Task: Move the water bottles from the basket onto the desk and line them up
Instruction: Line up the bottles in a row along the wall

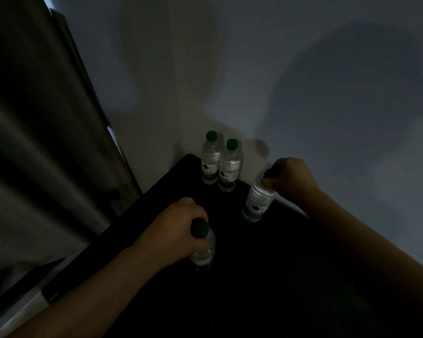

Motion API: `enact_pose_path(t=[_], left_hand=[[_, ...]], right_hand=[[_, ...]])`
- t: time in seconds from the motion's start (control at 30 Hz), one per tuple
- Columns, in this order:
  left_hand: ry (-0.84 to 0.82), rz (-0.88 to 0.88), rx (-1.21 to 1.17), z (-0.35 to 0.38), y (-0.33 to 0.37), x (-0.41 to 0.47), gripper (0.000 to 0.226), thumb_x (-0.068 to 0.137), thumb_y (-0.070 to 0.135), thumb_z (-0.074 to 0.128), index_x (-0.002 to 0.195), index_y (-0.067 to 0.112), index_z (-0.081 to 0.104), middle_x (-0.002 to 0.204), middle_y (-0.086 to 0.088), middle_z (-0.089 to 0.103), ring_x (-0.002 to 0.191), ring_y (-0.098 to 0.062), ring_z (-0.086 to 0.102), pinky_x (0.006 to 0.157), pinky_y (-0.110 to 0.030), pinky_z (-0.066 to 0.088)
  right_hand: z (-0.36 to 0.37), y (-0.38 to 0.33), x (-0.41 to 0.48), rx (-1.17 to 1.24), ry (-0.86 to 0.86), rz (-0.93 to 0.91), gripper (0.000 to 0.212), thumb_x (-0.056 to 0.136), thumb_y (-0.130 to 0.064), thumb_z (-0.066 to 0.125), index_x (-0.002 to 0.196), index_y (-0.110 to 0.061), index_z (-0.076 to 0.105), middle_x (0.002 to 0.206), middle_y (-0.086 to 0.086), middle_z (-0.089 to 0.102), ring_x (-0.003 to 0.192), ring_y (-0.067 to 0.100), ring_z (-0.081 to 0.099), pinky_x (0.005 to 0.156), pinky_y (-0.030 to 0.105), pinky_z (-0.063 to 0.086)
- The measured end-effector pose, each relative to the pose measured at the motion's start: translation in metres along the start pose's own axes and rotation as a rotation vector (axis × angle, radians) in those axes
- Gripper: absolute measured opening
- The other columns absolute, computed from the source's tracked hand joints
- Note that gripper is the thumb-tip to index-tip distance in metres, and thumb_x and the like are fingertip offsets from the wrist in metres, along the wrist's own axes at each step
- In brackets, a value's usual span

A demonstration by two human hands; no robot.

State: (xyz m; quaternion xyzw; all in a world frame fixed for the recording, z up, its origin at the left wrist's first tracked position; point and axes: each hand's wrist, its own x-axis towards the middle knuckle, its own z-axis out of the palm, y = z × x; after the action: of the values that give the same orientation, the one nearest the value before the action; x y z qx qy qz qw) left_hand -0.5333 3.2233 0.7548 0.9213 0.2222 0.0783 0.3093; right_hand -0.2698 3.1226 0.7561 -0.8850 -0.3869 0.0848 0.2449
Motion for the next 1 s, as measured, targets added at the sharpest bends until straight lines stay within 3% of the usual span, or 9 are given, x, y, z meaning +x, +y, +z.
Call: enact_pose_path(t=[0.13, 0.3, 0.63, 0.8, 1.0], left_hand=[[-0.004, -0.013, -0.032, 0.003, -0.004, 0.007, 0.019, 0.065, 0.024, 0.078, 0.081, 0.021, 0.067, 0.087, 0.008, 0.053, 0.074, -0.004, 0.057, 0.071, -0.022, 0.048], [-0.021, -0.028, -0.036, 0.003, -0.009, 0.014, 0.021, 0.063, 0.021, 0.077, 0.081, 0.021, 0.067, 0.086, 0.008, 0.051, 0.073, -0.005, 0.055, 0.068, -0.02, 0.046], [0.017, -0.033, -0.032, 0.003, -0.019, 0.024, 0.019, 0.063, 0.018, 0.078, 0.078, 0.019, 0.067, 0.083, 0.01, 0.052, 0.072, -0.004, 0.055, 0.063, -0.008, 0.039], [0.028, -0.04, -0.024, 0.001, -0.022, 0.027, 0.018, 0.062, 0.019, 0.077, 0.076, 0.021, 0.067, 0.083, 0.009, 0.052, 0.071, -0.003, 0.055, 0.063, -0.008, 0.039], [0.037, -0.039, -0.036, 0.001, -0.023, 0.028, 0.018, 0.062, 0.017, 0.077, 0.076, 0.02, 0.067, 0.083, 0.01, 0.052, 0.07, -0.004, 0.055, 0.062, -0.006, 0.038]], right_hand=[[0.007, 0.002, 0.021, -0.008, -0.01, 0.026, 0.024, 0.074, -0.014, 0.069, 0.067, 0.007, 0.058, 0.064, 0.016, 0.053, 0.059, 0.025, 0.05, 0.054, 0.03, 0.036], [0.014, 0.002, 0.043, -0.009, 0.006, 0.04, 0.027, 0.074, -0.012, 0.069, 0.059, 0.0, 0.049, 0.058, 0.013, 0.044, 0.055, 0.021, 0.042, 0.048, 0.026, 0.029], [0.024, -0.001, 0.072, -0.016, 0.02, 0.031, 0.026, 0.076, -0.012, 0.068, 0.06, 0.0, 0.05, 0.06, 0.013, 0.043, 0.055, 0.022, 0.041, 0.053, 0.027, 0.03], [0.03, 0.0, 0.078, 0.0, 0.012, 0.059, 0.025, 0.075, -0.013, 0.069, 0.069, 0.01, 0.061, 0.063, 0.015, 0.049, 0.058, 0.022, 0.047, 0.05, 0.025, 0.033], [0.037, 0.003, 0.08, -0.002, 0.039, 0.052, 0.027, 0.074, -0.011, 0.069, 0.069, 0.014, 0.06, 0.061, 0.015, 0.046, 0.058, 0.022, 0.046, 0.051, 0.027, 0.031]])
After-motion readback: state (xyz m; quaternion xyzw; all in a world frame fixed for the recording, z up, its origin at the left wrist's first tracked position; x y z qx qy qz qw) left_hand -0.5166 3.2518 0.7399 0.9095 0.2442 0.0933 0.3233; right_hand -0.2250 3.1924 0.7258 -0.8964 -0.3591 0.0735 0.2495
